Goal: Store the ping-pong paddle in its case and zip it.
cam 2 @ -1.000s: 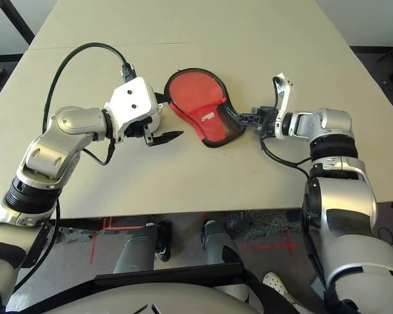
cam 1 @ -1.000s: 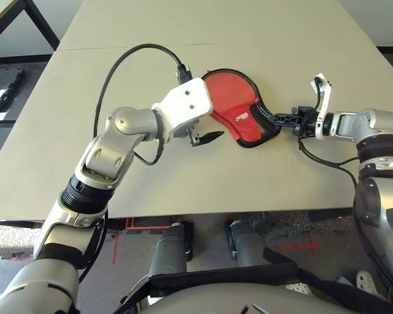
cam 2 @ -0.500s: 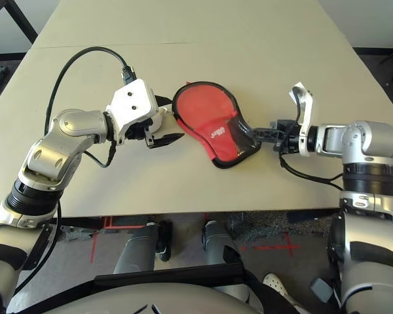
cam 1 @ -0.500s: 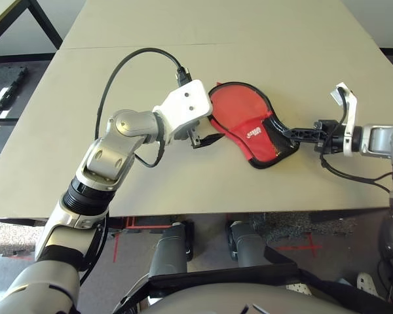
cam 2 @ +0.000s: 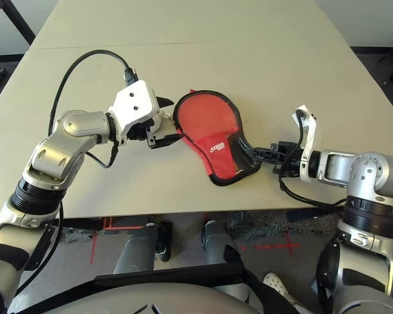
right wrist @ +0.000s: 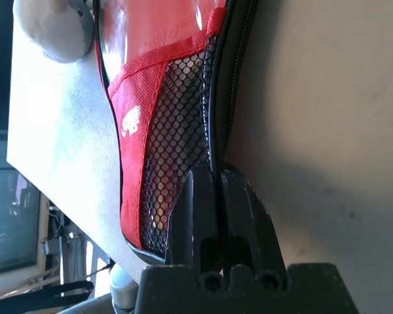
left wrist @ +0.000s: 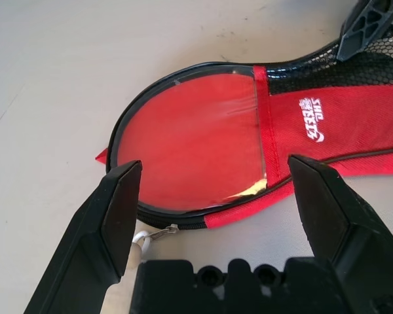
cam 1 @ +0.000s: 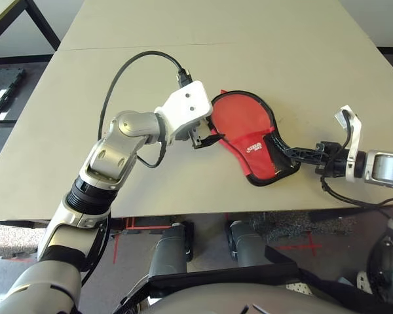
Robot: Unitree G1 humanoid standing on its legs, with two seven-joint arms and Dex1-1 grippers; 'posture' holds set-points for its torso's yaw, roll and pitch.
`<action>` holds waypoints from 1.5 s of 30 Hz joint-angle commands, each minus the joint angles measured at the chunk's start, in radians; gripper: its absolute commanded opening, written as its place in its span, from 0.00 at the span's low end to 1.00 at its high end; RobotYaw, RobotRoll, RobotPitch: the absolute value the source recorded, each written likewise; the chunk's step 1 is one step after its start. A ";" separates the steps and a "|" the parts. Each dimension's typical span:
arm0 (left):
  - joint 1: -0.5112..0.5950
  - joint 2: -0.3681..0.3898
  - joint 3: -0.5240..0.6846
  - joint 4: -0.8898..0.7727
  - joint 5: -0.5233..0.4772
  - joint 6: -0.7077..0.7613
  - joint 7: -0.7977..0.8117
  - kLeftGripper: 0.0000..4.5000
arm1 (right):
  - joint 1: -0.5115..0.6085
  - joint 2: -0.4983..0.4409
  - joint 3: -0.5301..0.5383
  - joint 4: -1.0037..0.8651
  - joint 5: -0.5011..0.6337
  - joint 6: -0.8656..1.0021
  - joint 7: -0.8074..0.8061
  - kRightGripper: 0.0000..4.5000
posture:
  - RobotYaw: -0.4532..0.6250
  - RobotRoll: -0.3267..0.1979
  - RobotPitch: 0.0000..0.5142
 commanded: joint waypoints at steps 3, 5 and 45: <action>0.014 0.000 -0.012 0.007 0.001 -0.008 -0.002 1.00 | -0.009 -0.085 0.023 -0.021 0.035 -0.082 0.050 0.23 | 0.43 0.62 0.37; 0.014 0.002 -0.010 0.008 0.001 -0.008 -0.002 1.00 | -0.031 -0.148 0.031 0.004 0.050 -0.155 0.115 0.41 | 0.43 0.62 0.37; -0.018 0.116 0.093 0.042 0.043 0.076 0.080 1.00 | -0.683 0.027 0.629 1.349 -0.744 -1.679 0.615 0.99 | 0.51 0.62 0.40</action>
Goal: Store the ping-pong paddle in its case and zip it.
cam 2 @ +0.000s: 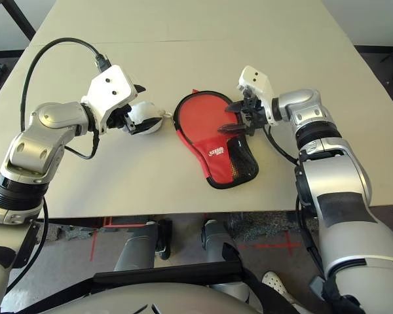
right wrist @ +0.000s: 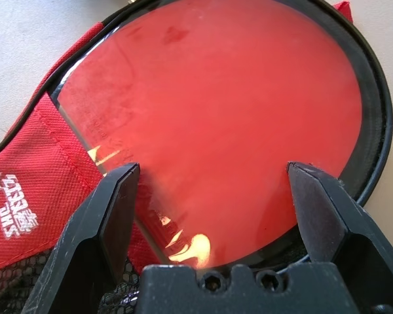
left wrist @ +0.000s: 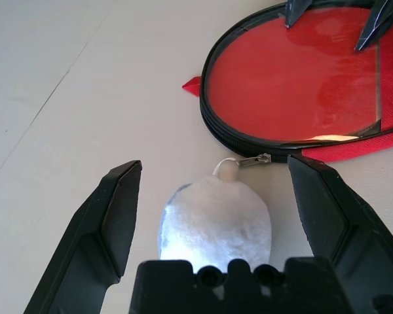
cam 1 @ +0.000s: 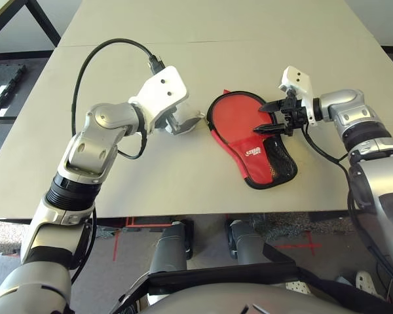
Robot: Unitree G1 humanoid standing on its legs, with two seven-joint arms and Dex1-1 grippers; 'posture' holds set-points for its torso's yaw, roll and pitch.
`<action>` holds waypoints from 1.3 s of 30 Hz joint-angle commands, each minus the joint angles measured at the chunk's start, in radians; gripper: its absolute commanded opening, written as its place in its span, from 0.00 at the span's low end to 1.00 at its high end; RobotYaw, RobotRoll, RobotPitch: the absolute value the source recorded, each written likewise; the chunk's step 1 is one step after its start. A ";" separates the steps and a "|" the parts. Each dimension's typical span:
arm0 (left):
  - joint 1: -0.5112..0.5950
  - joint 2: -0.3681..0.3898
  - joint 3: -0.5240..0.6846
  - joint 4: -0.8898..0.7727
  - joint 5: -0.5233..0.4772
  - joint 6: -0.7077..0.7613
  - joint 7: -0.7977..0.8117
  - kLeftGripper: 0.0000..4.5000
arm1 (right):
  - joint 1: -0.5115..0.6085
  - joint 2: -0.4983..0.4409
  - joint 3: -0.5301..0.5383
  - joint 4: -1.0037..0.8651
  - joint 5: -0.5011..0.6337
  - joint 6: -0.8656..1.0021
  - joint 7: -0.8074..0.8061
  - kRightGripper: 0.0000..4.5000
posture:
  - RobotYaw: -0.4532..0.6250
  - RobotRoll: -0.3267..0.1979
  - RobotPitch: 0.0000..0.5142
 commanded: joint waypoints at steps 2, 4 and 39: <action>0.003 0.021 0.000 0.015 0.009 0.024 -0.001 1.00 | 0.043 0.004 0.002 0.041 -0.046 -0.012 -0.056 0.99 | 0.51 0.62 0.40; 0.003 0.030 -0.015 0.031 0.019 0.027 -0.008 1.00 | 0.052 0.004 0.004 0.046 -0.056 -0.021 -0.077 0.99 | 0.51 0.62 0.41; -0.077 0.034 -0.094 0.303 0.044 0.141 -0.105 1.00 | 0.108 -0.003 -0.043 -0.003 -0.062 -0.031 -0.078 0.99 | 0.45 0.62 0.44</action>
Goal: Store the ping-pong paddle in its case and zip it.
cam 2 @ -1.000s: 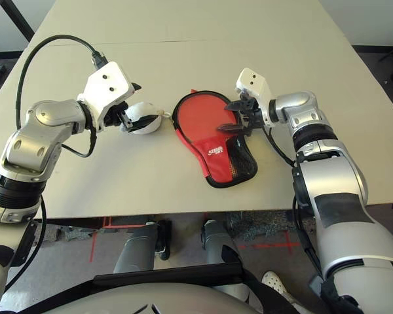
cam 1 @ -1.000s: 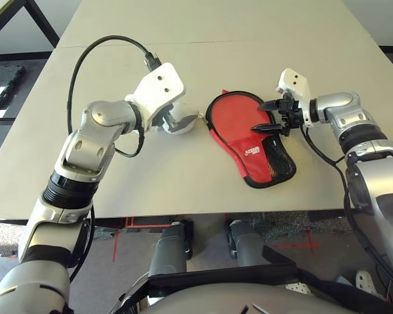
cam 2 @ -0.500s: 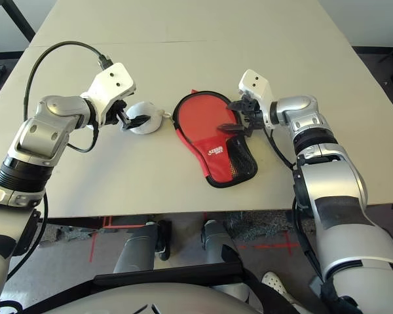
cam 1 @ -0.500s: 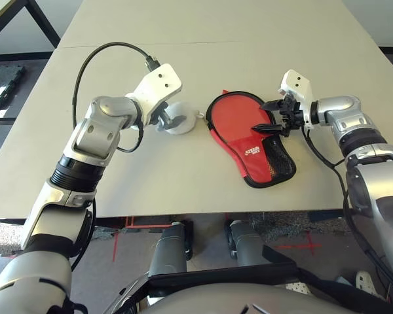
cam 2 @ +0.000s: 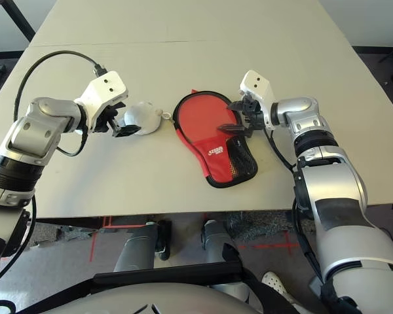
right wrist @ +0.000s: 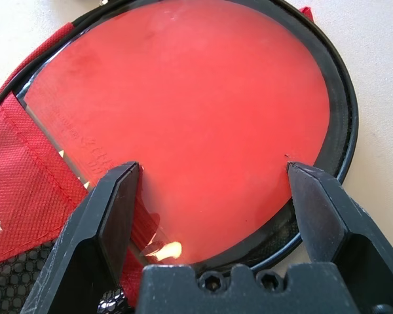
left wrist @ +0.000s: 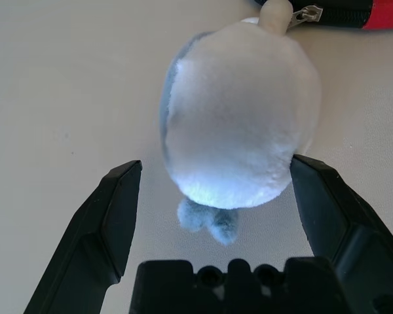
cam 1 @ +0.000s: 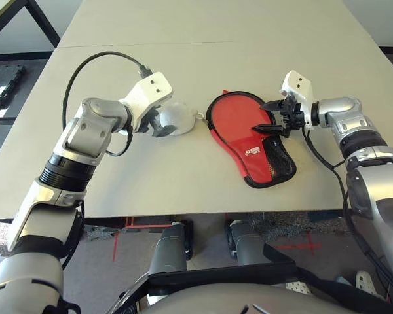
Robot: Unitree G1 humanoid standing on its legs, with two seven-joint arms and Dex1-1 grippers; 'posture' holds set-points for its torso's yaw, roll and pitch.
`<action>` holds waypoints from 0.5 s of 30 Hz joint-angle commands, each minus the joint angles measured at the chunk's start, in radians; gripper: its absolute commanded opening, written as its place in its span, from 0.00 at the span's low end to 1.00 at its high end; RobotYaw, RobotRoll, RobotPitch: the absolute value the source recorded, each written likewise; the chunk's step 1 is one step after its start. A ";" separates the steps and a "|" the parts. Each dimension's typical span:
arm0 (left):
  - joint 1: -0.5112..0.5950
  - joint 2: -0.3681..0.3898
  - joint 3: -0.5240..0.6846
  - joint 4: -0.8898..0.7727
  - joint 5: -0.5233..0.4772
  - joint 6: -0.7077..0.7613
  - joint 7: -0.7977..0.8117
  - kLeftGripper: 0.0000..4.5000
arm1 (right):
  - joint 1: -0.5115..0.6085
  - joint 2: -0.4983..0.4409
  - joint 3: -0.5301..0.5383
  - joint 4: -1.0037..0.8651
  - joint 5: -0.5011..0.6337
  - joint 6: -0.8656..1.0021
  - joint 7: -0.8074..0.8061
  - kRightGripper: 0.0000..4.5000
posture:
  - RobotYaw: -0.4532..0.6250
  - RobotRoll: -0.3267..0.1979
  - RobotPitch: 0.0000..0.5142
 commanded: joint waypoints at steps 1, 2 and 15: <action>0.013 -0.034 -0.002 0.027 -0.005 0.007 0.012 1.00 | 0.047 -0.007 0.024 0.024 -0.040 0.018 -0.005 0.99 | 0.44 0.62 0.44; 0.013 -0.043 0.001 0.031 -0.007 0.008 0.017 1.00 | 0.048 -0.008 0.024 0.023 -0.040 0.019 -0.005 0.99 | 0.44 0.62 0.44; -0.020 -0.089 0.019 0.036 -0.031 0.010 0.010 0.22 | 0.064 -0.015 0.020 0.012 -0.042 0.028 -0.014 1.00 | 0.43 0.62 0.45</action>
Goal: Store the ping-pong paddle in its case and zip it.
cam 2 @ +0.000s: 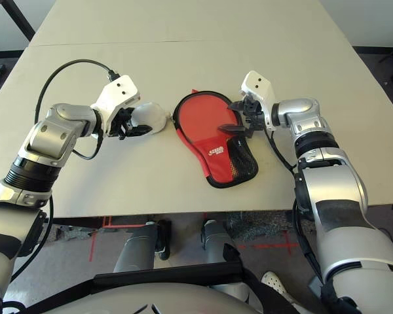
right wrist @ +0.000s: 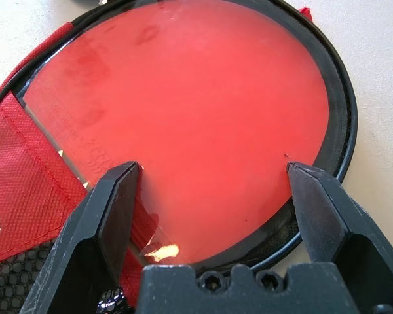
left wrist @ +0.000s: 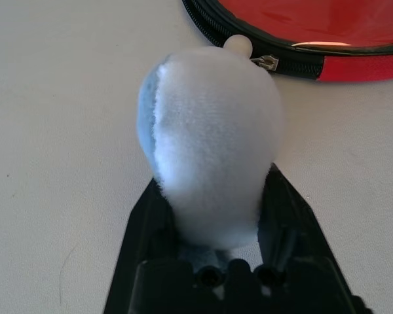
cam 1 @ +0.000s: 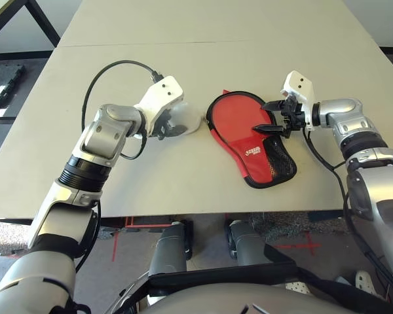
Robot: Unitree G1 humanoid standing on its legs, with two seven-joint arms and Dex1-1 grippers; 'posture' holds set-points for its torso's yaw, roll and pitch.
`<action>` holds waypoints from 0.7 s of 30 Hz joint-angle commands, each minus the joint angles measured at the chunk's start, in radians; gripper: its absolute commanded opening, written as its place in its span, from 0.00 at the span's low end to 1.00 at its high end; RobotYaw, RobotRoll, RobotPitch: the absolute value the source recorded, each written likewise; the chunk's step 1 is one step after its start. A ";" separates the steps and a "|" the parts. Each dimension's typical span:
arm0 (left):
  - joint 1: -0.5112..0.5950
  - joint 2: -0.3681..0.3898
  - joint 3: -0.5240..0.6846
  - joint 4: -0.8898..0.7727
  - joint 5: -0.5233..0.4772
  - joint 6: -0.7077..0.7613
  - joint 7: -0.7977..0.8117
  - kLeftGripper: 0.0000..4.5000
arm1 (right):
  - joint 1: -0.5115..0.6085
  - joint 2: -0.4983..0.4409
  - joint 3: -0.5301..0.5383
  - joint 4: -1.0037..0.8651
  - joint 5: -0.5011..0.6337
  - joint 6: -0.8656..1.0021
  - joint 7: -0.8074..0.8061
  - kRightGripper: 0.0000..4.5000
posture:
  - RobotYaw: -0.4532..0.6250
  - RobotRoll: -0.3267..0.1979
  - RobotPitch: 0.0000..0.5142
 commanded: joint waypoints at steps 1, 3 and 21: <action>-0.023 0.007 0.011 0.009 -0.006 0.008 -0.007 0.15 | 0.050 -0.011 0.028 0.032 -0.044 0.027 -0.015 1.00 | 0.43 0.62 0.45; -0.034 0.007 0.014 0.014 -0.006 0.006 -0.006 0.05 | 0.052 -0.011 0.029 0.030 -0.044 0.027 -0.017 1.00 | 0.43 0.62 0.45; -0.427 -0.178 0.037 0.711 0.098 -0.316 0.181 0.04 | 0.084 0.000 0.033 0.006 -0.043 0.030 -0.020 1.00 | 0.41 0.62 0.44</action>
